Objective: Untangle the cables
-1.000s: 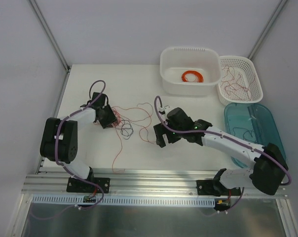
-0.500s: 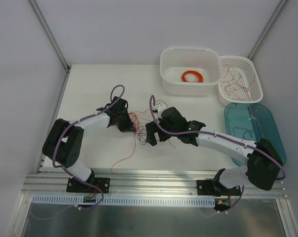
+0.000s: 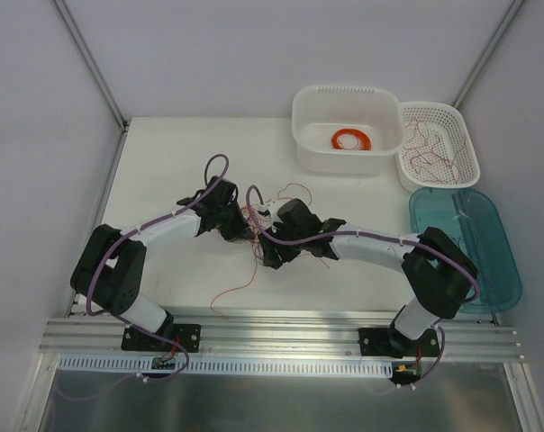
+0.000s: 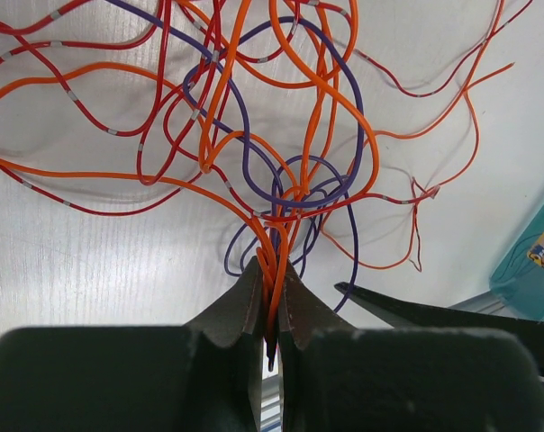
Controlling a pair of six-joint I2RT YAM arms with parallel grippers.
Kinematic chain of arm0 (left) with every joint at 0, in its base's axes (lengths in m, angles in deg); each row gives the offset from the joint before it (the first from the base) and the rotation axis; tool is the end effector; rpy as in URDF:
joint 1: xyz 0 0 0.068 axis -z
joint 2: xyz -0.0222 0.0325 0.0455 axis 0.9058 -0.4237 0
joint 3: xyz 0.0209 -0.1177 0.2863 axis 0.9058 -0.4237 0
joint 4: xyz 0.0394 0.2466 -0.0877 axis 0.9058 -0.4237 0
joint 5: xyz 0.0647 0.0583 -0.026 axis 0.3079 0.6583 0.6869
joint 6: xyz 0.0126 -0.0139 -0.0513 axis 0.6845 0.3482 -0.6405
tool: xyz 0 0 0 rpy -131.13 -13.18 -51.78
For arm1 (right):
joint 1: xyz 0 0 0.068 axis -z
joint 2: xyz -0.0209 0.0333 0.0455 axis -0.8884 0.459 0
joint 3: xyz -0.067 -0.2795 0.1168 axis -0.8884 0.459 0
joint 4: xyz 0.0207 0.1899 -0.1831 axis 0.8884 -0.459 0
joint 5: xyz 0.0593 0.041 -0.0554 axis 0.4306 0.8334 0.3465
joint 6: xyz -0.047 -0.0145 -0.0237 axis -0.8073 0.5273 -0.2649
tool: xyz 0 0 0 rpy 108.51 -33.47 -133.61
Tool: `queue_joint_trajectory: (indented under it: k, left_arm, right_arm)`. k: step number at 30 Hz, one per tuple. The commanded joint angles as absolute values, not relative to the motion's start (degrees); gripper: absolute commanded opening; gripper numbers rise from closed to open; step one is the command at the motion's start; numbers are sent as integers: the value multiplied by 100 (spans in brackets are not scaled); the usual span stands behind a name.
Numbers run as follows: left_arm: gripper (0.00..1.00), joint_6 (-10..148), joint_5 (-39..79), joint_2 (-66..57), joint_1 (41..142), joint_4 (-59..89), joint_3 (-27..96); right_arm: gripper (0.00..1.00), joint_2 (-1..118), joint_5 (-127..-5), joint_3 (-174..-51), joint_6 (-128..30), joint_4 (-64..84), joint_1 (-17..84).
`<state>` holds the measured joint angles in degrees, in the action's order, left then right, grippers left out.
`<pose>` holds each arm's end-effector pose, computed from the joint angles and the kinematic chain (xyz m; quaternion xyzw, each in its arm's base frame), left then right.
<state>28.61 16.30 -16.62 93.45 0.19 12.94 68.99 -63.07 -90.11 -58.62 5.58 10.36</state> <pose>0.2711 -0.1559 0.2285 -0.1564 0.9224 -0.2938 0.1957 0.2035 0.2744 0.2342 -0.4541 0.7932 0.2430 0.3249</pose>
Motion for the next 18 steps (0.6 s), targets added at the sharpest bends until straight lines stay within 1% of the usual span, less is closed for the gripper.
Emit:
queue_joint_trajectory:
  k: [1,4,5,7,8,9,11,13,15,16,18]
  left_arm:
    - [0,2815,1528,-1569,9402,-31,1340]
    - [0,2850,1502,-1604,9403,-40,1313]
    - [0,2876,1467,-1604,9403,-40,1322]
    - [0,2929,1528,-1631,9394,-40,1313]
    - [0,2955,1624,-1639,9394,-40,1296]
    - [0,2956,1677,-1674,9402,-49,1296]
    - [5,2973,1730,-1709,9394,-49,1330]
    - [13,3026,1888,-1832,9385,-40,1374]
    - [18,3052,1941,-1999,9341,-49,1462]
    - [22,3043,1941,-2052,9280,-49,1523]
    - [26,3079,1985,-2210,9218,-49,1594]
  right_arm:
    - [62,7115,-6086,-9430,-6034,879,1047]
    - [55,7308,-6094,-9526,-6016,1011,1055]
    - [46,7352,-6077,-9570,-6042,976,1056]
    - [33,7327,-6015,-9667,-6077,923,1047]
    - [20,7274,-6006,-9684,-6156,836,1055]
    - [13,7204,-6006,-9728,-6209,757,1056]
    - [1,6836,-6067,-9763,-6332,432,1056]
    - [1,6363,-6146,-9851,-6569,-40,1064]
    - [1,5992,-6147,-9922,-6805,-367,1073]
    - [1,5660,-6121,-10035,-6877,-717,1091]
    - [1,5368,-6094,-10211,-7096,-1105,1099]
